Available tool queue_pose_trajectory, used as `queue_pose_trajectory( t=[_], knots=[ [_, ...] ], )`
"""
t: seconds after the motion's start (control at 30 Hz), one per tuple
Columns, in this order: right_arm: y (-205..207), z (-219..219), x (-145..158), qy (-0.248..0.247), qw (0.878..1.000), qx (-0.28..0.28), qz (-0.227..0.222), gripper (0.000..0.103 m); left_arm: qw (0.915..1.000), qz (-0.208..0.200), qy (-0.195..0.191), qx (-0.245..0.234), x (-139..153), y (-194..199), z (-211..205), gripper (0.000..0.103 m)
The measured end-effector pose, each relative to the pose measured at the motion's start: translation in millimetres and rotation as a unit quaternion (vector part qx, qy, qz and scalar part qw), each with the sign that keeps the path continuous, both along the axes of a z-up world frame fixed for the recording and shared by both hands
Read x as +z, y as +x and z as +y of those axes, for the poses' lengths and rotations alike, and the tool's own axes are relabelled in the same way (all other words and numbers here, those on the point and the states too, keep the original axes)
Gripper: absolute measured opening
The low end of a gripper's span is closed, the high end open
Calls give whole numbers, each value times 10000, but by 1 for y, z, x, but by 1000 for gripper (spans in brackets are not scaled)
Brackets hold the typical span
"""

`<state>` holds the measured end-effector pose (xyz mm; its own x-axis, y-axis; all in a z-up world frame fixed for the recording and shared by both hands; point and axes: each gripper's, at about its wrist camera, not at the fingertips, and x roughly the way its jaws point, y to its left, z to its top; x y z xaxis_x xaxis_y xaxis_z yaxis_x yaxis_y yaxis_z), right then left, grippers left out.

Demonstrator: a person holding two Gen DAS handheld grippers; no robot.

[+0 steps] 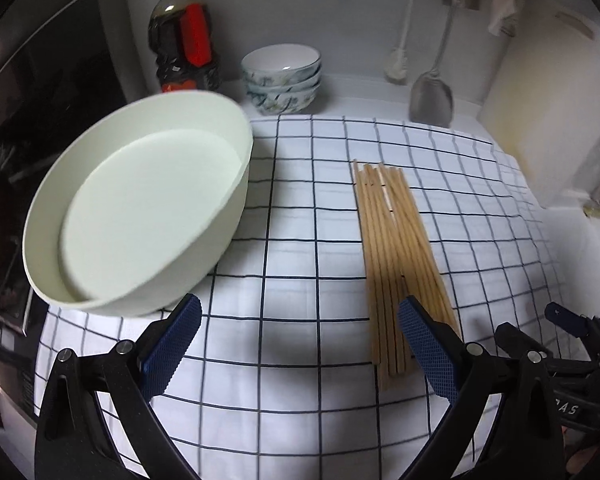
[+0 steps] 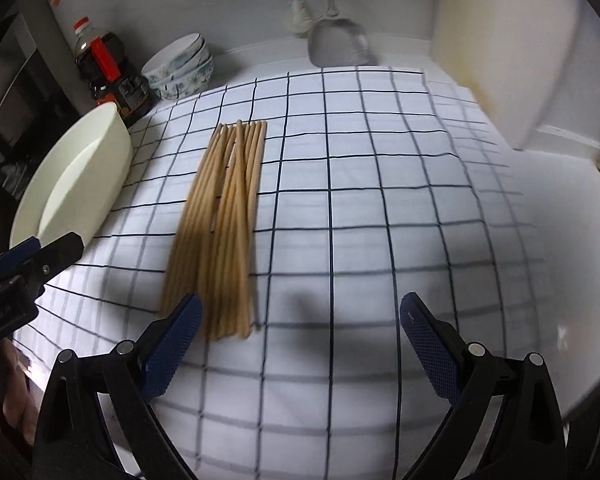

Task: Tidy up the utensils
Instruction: 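Lower both tools to the chopstick bundle and separate single chopsticks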

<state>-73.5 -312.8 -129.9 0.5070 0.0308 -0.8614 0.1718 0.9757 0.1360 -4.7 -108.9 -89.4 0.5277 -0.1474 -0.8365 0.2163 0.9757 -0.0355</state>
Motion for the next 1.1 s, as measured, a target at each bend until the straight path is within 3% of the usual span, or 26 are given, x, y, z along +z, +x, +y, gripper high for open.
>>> queue_pose_trajectory(
  t=[0.27, 0.47, 0.57, 1.1],
  knots=[
    [45, -1, -35, -34, 9995, 290, -82, 95, 9993, -274, 248, 23, -25, 6, -18, 97],
    [60, 10, -45, -414, 9981, 436, -95, 95, 9995, -85, 291, -46, -46, 18, -18, 97],
    [63, 11, -49, -545, 9975, 449, -78, 95, 9998, -16, 182, -69, -51, 19, -17, 97],
    [57, -17, -51, -552, 9980, 222, -230, 95, 9993, -5, 334, -140, -66, 24, -29, 97]
  ],
)
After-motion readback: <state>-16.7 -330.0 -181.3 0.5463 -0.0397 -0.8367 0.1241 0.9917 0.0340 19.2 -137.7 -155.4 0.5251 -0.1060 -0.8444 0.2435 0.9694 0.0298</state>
